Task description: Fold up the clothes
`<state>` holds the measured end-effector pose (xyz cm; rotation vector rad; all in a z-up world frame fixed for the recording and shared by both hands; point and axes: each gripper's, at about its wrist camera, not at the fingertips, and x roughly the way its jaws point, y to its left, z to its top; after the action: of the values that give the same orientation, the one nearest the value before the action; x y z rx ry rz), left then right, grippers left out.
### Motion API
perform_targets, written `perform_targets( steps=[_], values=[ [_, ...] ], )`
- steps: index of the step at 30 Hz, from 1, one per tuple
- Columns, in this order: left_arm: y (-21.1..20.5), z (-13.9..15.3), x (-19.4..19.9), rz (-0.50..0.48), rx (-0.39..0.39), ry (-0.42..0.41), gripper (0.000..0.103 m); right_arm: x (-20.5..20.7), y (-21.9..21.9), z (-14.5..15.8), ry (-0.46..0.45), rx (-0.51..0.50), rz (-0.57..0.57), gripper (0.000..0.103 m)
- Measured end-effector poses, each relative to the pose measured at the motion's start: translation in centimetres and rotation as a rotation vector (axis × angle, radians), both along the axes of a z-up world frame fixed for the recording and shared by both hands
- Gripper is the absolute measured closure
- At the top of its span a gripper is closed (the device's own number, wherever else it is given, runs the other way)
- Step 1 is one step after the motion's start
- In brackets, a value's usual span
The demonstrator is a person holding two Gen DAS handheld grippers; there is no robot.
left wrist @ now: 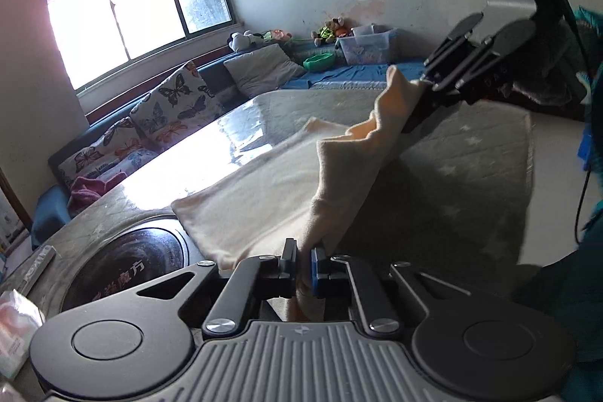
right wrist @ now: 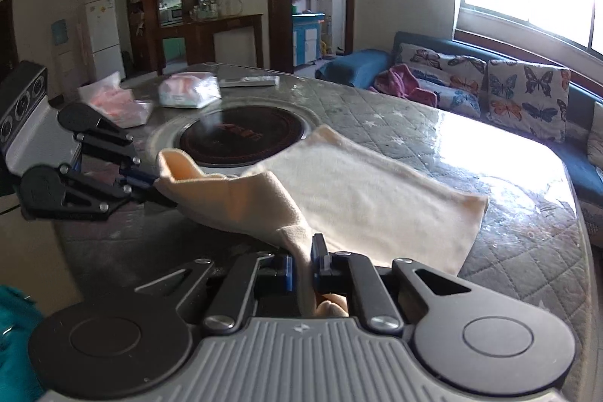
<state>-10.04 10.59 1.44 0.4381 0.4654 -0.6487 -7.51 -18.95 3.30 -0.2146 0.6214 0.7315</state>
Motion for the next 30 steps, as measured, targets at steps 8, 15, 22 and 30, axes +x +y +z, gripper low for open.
perform_targets(
  steps=[8, 15, 22, 30],
  values=[
    [0.7, 2.2, -3.5, -0.043, 0.003, 0.073, 0.095, -6.0, -1.4, 2.5, 0.051, 0.016, 0.047, 0.098],
    [0.2, 2.5, 0.8, -0.026, 0.001, 0.056, 0.095, -4.0, -1.8, 2.2, 0.066, 0.047, -0.002, 0.099],
    [-1.9, 2.2, 8.1, 0.014, 0.040, 0.054, 0.095, 0.7, -2.5, 2.5, 0.037, 0.069, -0.079, 0.099],
    [-4.9, -2.4, 17.6, 0.152, 0.035, 0.137, 0.093, 9.2, -2.9, -1.9, 0.114, 0.084, -0.266, 0.099]
  ],
)
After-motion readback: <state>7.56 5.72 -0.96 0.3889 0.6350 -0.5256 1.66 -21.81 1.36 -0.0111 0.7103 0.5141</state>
